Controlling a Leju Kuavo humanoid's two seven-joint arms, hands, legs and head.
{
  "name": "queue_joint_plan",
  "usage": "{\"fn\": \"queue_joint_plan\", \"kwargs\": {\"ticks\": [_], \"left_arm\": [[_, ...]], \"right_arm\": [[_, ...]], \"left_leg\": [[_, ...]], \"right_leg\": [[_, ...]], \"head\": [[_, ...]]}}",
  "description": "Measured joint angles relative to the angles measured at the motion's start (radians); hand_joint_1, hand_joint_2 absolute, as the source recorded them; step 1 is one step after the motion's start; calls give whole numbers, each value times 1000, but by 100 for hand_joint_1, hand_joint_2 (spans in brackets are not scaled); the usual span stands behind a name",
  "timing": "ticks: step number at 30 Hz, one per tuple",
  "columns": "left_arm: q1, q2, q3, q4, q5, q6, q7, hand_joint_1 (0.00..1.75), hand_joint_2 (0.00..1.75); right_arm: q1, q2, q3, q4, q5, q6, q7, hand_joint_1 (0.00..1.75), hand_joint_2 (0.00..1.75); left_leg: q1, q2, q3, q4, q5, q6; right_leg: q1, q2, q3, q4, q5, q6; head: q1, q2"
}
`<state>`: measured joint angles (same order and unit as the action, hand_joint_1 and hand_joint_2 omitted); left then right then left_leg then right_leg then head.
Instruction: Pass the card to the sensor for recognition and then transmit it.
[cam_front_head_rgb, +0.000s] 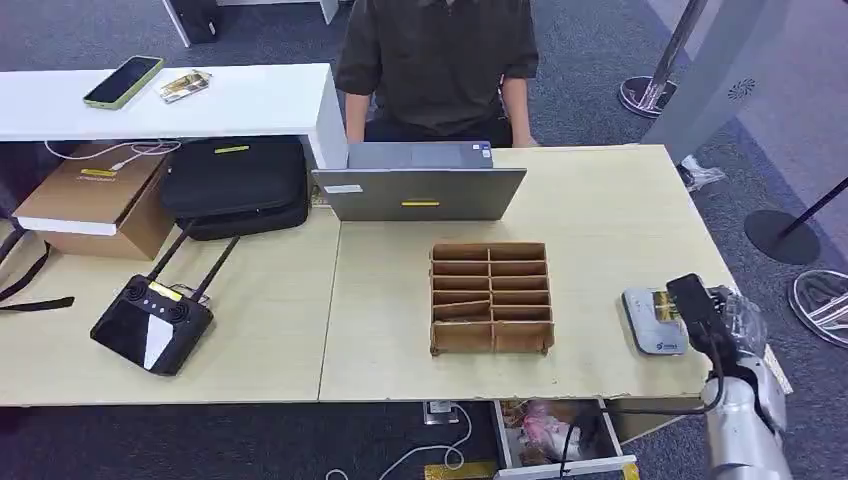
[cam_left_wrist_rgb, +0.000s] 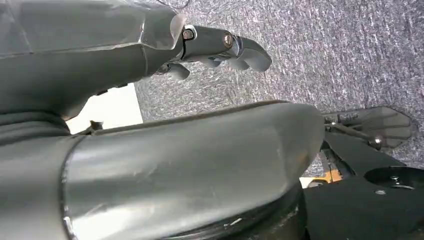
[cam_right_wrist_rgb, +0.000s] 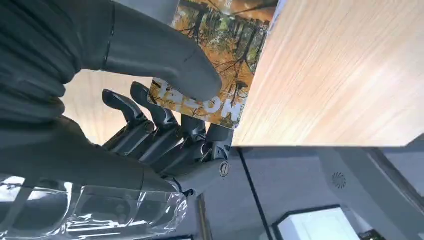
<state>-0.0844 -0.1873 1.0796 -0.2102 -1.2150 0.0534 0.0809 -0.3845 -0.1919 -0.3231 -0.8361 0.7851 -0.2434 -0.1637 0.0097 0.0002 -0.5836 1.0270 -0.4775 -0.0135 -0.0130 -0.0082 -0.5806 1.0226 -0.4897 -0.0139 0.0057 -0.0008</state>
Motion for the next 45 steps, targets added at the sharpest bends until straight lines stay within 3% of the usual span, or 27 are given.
{"fn": "queue_joint_plan", "kwargs": {"ticks": [5,12,30,37,45], "left_arm": [[0,0,0,0,0,7,0,0,0],[-1,0,0,0,-4,7,0,0,0],[0,-1,0,0,5,19,-14,0,0],[1,-2,0,0,11,5,-35,0,0],[1,-2,0,0,27,-32,-59,0,0]], "right_arm": [[-36,6,14,99,-5,-20,-29,175,175],[-46,11,25,134,-11,-24,-36,175,175],[21,39,55,41,-5,-1,-14,175,175],[67,64,88,-139,-11,-31,-31,175,175],[55,68,185,-468,35,6,39,175,175]], "left_leg": [[0,0,0,0,0,0],[0,0,0,0,0,0],[0,0,0,0,0,0],[0,0,0,0,0,0],[0,0,0,0,0,0]], "right_leg": [[0,0,0,0,0,0],[0,0,0,0,0,0],[0,0,0,0,0,0],[0,0,0,0,0,0],[0,1,0,0,0,0]], "head": [[0,0],[0,0],[0,0],[0,0],[0,0]]}}
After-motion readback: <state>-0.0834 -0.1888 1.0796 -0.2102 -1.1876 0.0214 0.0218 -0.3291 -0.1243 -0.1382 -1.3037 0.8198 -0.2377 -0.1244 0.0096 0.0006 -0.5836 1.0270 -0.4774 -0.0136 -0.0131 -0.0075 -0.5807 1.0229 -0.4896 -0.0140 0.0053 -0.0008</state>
